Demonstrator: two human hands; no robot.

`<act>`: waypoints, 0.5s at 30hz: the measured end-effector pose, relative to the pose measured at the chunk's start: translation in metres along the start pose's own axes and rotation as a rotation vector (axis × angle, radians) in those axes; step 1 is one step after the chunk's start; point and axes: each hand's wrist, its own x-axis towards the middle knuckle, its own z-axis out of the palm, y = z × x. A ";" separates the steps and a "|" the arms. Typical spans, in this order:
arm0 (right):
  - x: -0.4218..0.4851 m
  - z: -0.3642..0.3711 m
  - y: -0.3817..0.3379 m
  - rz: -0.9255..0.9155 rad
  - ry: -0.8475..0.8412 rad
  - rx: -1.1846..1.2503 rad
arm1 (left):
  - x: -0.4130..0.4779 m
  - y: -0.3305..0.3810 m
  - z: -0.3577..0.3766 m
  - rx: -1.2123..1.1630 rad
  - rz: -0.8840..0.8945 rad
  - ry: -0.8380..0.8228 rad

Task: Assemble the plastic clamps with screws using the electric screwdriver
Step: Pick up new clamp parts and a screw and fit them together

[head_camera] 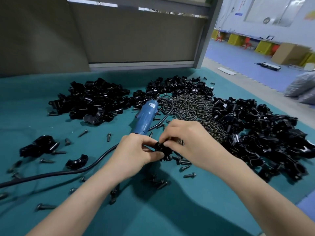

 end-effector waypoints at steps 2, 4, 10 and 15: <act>0.006 0.000 -0.004 -0.033 -0.104 -0.066 | 0.001 0.000 0.000 0.019 0.019 -0.007; 0.011 -0.001 -0.008 -0.053 -0.210 -0.150 | 0.001 -0.001 0.000 0.042 0.038 -0.009; 0.019 -0.010 -0.014 -0.037 -0.294 -0.224 | 0.003 -0.001 0.000 0.079 0.043 0.004; 0.023 -0.009 -0.015 -0.038 -0.349 -0.341 | 0.002 -0.003 0.000 0.075 0.044 0.006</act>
